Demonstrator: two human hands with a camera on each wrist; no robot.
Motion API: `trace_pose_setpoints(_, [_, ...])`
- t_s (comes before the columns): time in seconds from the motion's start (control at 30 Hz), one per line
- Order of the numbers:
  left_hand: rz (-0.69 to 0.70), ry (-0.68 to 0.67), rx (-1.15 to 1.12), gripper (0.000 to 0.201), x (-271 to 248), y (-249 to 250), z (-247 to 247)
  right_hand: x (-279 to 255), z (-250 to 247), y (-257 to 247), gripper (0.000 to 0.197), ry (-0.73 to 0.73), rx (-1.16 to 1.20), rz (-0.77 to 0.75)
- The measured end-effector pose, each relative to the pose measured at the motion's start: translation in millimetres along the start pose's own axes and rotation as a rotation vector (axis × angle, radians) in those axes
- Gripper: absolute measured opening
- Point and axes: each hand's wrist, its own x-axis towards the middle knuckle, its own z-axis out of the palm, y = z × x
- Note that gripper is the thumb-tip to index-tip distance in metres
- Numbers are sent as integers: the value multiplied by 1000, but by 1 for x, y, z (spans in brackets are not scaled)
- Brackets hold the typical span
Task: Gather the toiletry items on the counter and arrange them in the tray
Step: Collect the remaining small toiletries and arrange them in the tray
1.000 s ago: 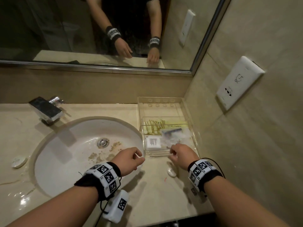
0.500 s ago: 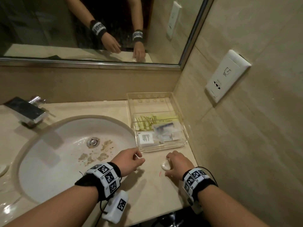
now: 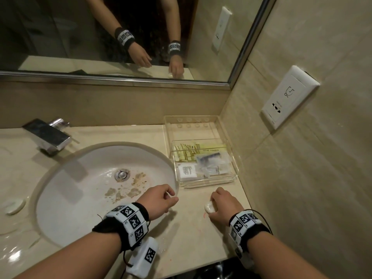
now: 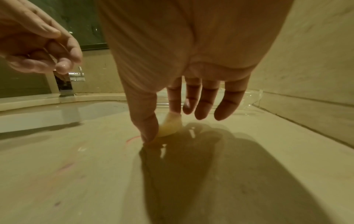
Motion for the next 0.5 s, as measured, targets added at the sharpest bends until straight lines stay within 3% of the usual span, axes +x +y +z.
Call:
trace_pose_setpoints(0.27, [23,28,-42,21,-5,-1,-3,-3,-34,-12,45,165,96,-44])
trace_pose_setpoints(0.5, [14,65,-65,23,-6,1,-1,22,-78,19,44,251,98,186])
